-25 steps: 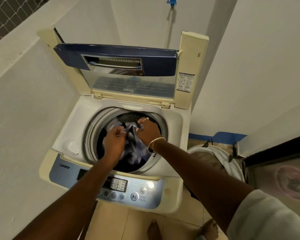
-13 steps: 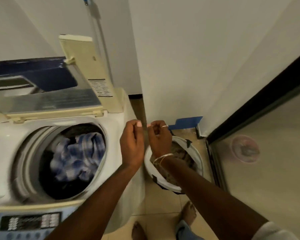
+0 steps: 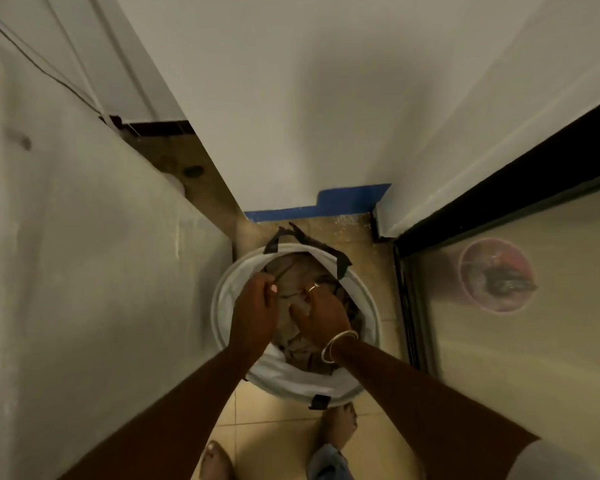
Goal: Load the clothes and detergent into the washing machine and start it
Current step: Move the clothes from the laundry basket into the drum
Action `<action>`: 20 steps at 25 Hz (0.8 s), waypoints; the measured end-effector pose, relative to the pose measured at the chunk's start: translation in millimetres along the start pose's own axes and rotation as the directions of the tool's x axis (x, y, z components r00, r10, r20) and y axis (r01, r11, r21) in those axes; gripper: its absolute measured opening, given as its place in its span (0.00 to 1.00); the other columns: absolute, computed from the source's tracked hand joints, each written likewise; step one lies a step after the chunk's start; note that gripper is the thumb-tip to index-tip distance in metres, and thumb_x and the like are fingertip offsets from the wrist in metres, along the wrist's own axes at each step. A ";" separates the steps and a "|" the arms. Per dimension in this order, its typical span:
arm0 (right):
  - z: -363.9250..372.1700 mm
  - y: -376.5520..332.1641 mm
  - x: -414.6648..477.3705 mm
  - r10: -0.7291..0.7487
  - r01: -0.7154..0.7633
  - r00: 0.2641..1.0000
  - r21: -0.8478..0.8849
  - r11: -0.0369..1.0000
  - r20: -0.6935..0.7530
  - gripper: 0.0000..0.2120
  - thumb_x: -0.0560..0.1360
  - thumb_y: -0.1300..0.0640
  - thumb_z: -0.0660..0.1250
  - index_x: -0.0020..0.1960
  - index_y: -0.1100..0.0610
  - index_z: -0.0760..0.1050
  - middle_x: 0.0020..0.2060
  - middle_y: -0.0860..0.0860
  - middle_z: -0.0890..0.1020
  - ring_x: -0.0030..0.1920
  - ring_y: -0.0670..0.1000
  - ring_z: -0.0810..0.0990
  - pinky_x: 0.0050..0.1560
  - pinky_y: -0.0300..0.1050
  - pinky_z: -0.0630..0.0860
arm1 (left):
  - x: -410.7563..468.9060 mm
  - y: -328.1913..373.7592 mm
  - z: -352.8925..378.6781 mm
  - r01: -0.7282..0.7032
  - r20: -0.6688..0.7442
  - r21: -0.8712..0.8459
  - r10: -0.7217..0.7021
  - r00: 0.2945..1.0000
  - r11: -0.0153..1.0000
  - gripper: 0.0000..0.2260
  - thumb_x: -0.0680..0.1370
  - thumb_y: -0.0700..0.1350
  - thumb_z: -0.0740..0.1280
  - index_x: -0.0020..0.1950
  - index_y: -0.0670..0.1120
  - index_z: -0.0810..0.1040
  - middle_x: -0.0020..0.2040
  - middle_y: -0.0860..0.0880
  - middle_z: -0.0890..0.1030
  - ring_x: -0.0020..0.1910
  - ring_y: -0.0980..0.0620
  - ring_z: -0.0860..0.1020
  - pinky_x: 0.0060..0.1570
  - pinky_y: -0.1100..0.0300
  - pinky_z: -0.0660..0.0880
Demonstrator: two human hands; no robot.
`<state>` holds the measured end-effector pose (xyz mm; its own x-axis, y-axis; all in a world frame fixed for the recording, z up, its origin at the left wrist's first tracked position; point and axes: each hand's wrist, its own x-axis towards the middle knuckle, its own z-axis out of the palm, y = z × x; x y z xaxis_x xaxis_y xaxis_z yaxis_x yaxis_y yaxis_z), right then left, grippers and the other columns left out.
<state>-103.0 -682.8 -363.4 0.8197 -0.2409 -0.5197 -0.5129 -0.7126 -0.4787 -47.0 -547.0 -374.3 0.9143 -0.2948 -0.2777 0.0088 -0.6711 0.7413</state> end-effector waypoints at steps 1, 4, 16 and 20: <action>13.4 18.1 16.1 -0.033 0.041 0.997 -0.104 0.994 0.072 0.27 0.81 0.44 0.59 0.72 0.62 0.67 0.69 0.62 0.71 0.69 0.61 0.70 0.73 0.54 0.62 | 8.3 -22.9 17.2 0.013 0.055 0.032 -0.015 0.998 0.999 0.17 0.82 0.55 0.60 0.61 0.45 0.77 0.58 0.46 0.81 0.58 0.49 0.79 0.64 0.45 0.75; 61.3 78.3 69.6 0.051 -0.007 0.978 -0.212 0.977 0.203 0.38 0.74 0.40 0.68 0.76 0.57 0.60 0.76 0.59 0.59 0.75 0.61 0.59 0.74 0.57 0.59 | 27.6 -96.8 72.5 -0.072 0.268 0.086 0.046 0.962 0.994 0.39 0.73 0.68 0.60 0.74 0.42 0.66 0.73 0.44 0.68 0.74 0.40 0.67 0.78 0.52 0.56; 156.5 147.1 157.0 -0.021 0.104 0.984 -0.479 0.872 0.175 0.31 0.78 0.41 0.62 0.77 0.48 0.59 0.73 0.61 0.62 0.68 0.67 0.69 0.66 0.66 0.69 | 65.6 -213.0 174.1 -0.004 0.248 0.296 -0.073 0.966 0.955 0.42 0.70 0.62 0.71 0.78 0.43 0.63 0.71 0.35 0.72 0.69 0.35 0.71 0.72 0.43 0.66; 116.8 111.2 122.0 -0.139 0.163 0.986 -0.389 0.907 0.089 0.19 0.79 0.45 0.62 0.65 0.53 0.74 0.61 0.55 0.79 0.59 0.58 0.79 0.59 0.52 0.74 | 60.0 -149.0 124.6 0.014 0.155 0.226 -0.050 0.987 0.974 0.22 0.77 0.53 0.62 0.62 0.39 0.80 0.55 0.37 0.83 0.56 0.36 0.81 0.60 0.45 0.75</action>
<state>-89.8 -714.5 -562.6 0.8569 -0.0798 -0.5092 -0.2322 -0.9418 -0.2431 -43.9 -549.5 -577.6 0.8389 -0.3627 -0.4059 -0.0701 -0.8114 0.5802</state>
